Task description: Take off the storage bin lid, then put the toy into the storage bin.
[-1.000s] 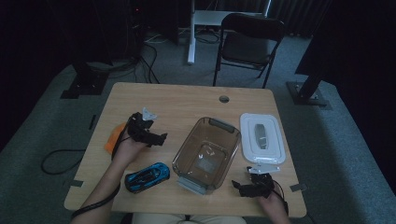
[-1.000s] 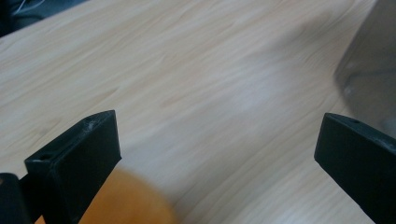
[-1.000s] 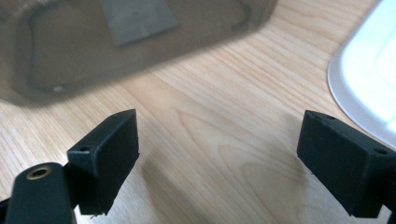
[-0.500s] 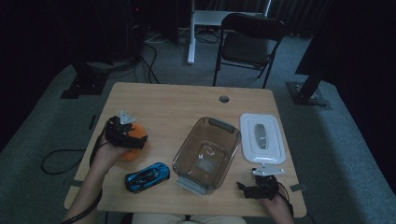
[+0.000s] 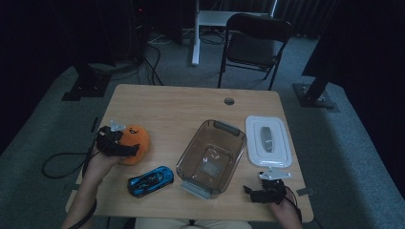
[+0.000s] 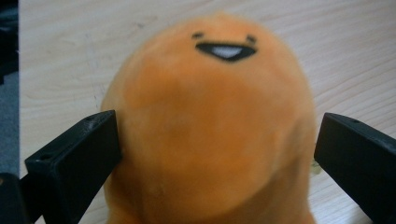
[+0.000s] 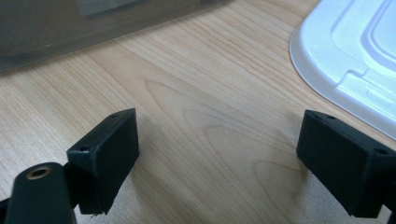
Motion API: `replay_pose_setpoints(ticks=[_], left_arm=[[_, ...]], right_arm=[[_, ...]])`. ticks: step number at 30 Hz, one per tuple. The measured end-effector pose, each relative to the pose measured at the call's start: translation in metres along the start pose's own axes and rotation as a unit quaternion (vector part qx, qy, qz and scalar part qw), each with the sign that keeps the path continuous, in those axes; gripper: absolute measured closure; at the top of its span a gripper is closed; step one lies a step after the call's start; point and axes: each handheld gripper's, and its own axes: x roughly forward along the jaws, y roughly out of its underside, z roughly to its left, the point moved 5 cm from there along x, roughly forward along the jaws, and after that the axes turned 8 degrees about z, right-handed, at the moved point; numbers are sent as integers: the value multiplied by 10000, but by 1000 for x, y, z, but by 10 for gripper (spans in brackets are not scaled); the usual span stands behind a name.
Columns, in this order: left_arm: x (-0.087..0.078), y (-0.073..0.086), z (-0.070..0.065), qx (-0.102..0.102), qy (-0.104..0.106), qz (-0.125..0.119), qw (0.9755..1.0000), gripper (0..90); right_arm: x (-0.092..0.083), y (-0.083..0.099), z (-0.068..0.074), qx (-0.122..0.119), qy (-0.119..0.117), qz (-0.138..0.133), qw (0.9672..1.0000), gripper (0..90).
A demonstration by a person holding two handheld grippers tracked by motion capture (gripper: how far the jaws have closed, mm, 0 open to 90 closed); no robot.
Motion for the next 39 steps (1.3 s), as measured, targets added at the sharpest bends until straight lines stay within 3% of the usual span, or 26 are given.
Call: replay_pose_setpoints(ticks=[2, 7, 10, 14, 17, 23, 30, 39], left_arm=[[5, 3, 2, -36, -49, -46, 10000, 69], [14, 9, 7, -195, 28, 7, 9998, 93], [21, 10, 7, -243, -94, -45, 9997, 156], [21, 12, 0, -88, -345, -258, 9990, 351], [18, 13, -2, -23, -373, -300, 9989, 497], [6, 12, 3, -204, -31, -465, 9987, 601], [-6, 5, 5, -289, 153, -641, 9974, 621], [-37, -12, -9, -35, 376, -934, 9949, 634]], right_arm=[[-1, 1, -1, 18, 11, -6, 10000, 125], [-4, 5, -5, 71, 46, -6, 10000, 126], [-4, 5, -5, 70, 49, -6, 10000, 126], [-4, 5, -5, 70, 51, -5, 10000, 126], [-4, 5, -5, 73, 50, -5, 10000, 126], [-4, 5, -5, 72, 50, -5, 10000, 126], [-4, 5, -5, 76, 46, -5, 10000, 126], [-4, 5, -5, 74, 46, -6, 10000, 126]])
